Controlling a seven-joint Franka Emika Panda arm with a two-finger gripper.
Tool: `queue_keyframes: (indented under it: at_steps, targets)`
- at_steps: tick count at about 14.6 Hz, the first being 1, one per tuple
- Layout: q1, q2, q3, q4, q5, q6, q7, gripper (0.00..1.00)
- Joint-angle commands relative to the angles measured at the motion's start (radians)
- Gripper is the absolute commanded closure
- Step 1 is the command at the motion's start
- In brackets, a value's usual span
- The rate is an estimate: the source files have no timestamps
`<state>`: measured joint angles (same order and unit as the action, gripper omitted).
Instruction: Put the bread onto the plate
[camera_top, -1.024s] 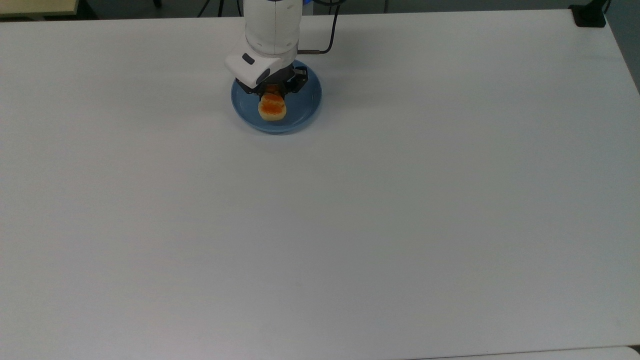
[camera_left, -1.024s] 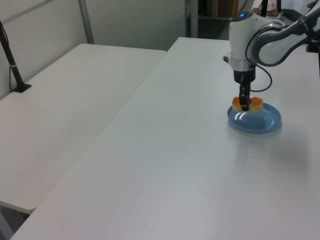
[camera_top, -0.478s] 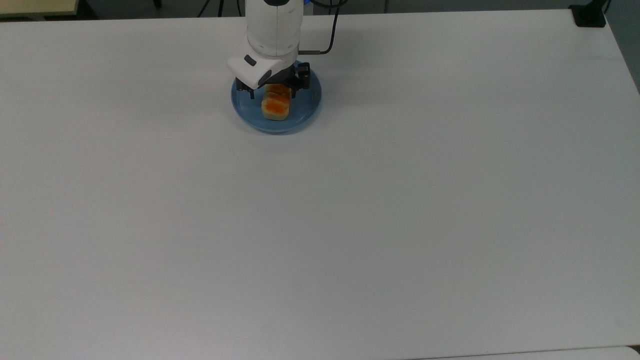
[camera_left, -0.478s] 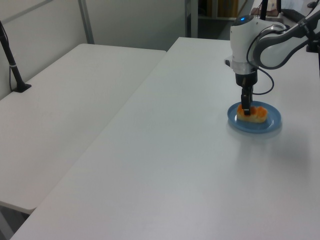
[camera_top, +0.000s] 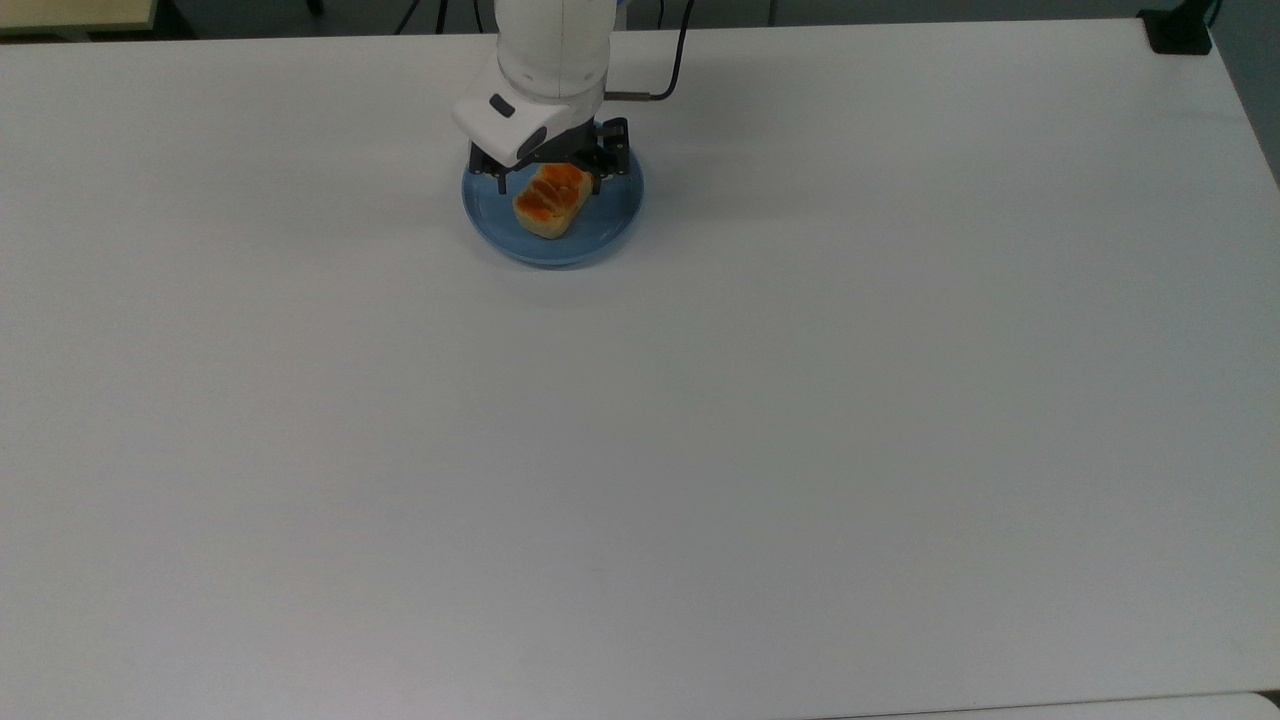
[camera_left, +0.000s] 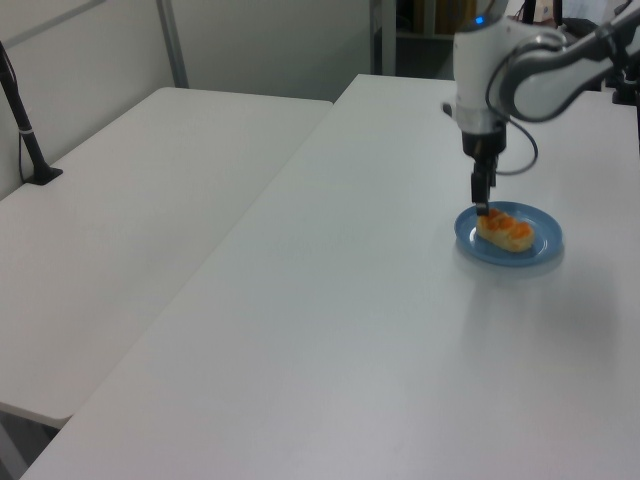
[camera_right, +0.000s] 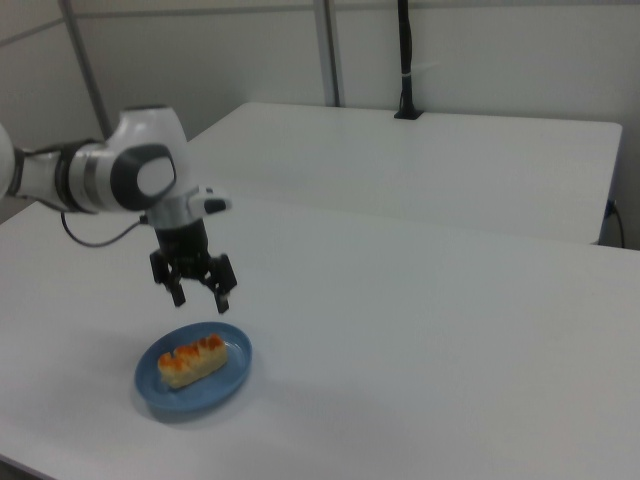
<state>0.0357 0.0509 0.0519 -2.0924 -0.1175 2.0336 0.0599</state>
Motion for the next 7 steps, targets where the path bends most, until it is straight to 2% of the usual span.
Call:
queue_keyframes:
  at_steps: [1,7]
  targets:
    - [0.023,-0.017,-0.006,0.184,0.004,-0.180,0.023,0.00]
    - [0.020,-0.037,-0.004,0.395,0.004,-0.375,0.023,0.00]
